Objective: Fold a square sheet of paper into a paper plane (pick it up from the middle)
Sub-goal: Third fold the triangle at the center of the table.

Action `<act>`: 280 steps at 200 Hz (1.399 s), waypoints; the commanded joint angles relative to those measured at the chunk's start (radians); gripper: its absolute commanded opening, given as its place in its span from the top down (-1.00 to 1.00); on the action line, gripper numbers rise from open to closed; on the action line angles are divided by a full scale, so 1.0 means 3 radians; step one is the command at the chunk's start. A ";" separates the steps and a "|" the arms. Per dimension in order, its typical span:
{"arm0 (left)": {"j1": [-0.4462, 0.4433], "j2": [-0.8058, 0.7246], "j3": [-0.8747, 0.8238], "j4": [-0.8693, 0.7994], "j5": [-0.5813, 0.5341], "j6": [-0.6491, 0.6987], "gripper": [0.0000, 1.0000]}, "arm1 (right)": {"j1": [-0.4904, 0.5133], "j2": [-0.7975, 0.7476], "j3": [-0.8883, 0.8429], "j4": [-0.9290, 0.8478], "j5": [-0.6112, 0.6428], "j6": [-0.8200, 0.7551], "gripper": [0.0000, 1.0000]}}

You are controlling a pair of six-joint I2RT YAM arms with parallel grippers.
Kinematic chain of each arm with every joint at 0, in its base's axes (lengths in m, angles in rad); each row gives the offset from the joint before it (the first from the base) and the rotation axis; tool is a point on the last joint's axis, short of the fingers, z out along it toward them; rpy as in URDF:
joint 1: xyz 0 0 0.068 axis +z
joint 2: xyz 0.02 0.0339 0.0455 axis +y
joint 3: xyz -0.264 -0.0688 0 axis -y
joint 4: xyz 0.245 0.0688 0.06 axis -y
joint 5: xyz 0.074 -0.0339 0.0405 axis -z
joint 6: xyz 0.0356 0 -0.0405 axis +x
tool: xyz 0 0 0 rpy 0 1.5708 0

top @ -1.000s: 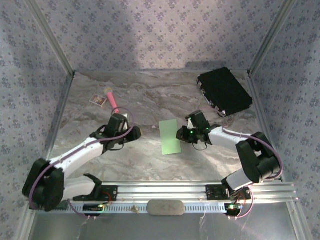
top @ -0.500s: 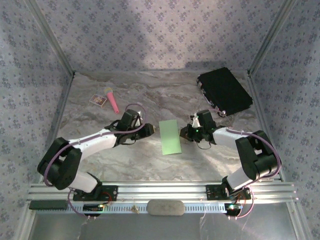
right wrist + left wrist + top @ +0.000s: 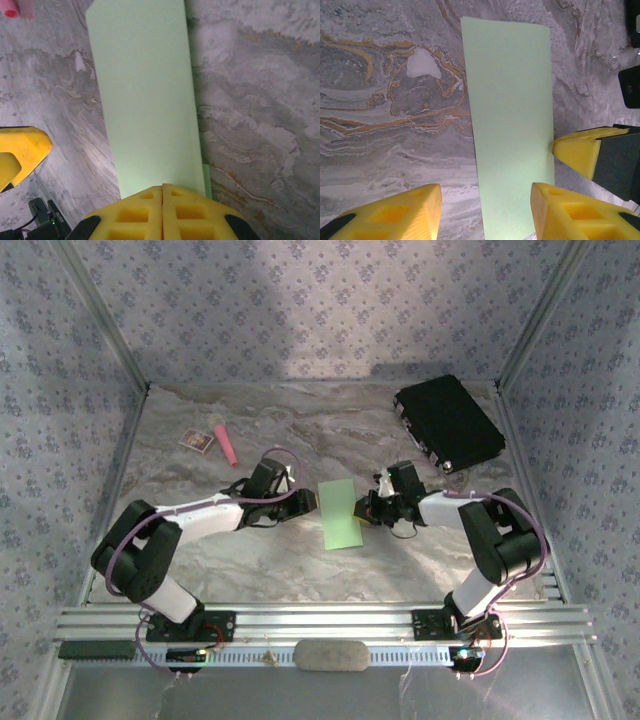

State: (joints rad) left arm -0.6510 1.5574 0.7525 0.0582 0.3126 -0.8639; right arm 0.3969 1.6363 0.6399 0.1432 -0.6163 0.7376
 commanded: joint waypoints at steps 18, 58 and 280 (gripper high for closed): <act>-0.0024 0.0055 0.0080 0.0120 0.0113 -0.0027 0.01 | 0.0014 0.0162 0.0012 0.0009 -0.0055 0.0039 0.86; -0.0030 0.0086 0.0066 0.0164 0.0177 -0.0040 0.00 | 0.0016 0.0160 -0.0148 0.0064 0.0017 0.0113 0.86; -0.0033 0.0207 0.0060 0.0299 0.0360 -0.0112 -0.03 | -0.0050 -0.0079 -0.0134 0.0175 -0.0105 0.0217 0.85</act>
State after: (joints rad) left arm -0.6548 1.6093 0.7532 0.1169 0.3862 -0.8848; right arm 0.3904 1.6356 0.6125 0.1890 -0.6254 0.8009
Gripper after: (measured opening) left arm 0.514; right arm 0.077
